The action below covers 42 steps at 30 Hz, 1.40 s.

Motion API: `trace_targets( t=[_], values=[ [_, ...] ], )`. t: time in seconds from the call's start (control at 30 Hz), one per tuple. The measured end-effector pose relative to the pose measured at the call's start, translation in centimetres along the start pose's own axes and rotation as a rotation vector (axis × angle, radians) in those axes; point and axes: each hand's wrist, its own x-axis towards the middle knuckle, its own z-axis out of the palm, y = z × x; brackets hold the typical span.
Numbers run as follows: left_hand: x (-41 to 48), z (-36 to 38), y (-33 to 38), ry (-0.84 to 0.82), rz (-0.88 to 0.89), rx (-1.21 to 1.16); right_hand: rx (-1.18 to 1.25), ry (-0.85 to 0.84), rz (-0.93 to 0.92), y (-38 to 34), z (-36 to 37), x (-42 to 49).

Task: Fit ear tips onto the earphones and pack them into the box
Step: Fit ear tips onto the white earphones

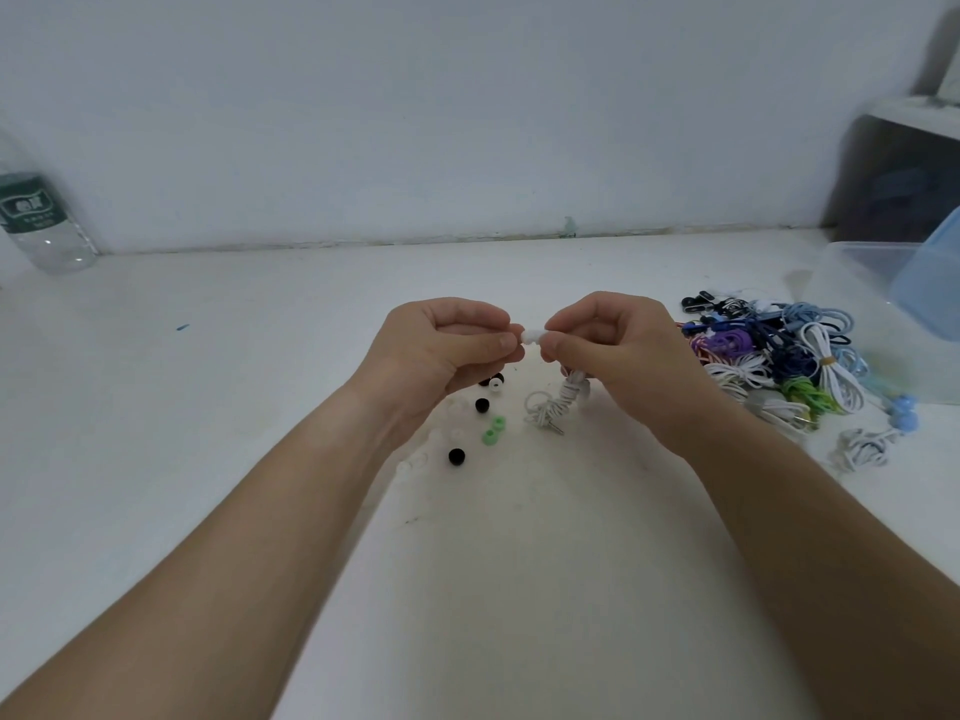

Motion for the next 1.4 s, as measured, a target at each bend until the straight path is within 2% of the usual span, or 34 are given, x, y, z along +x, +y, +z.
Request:
trace_targets(
  t=[0.93, 1.4],
  values=[
    [-0.5, 2.2, -1.2, 0.125, 0.108, -0.184, 0.039, 0.132, 0.005, 0.0, 0.8, -0.3],
    [-0.4, 2.4, -1.6, 0.131, 0.135, -0.158, 0.050, 0.173, 0.011, 0.2, 1.2, -0.3]
  ],
)
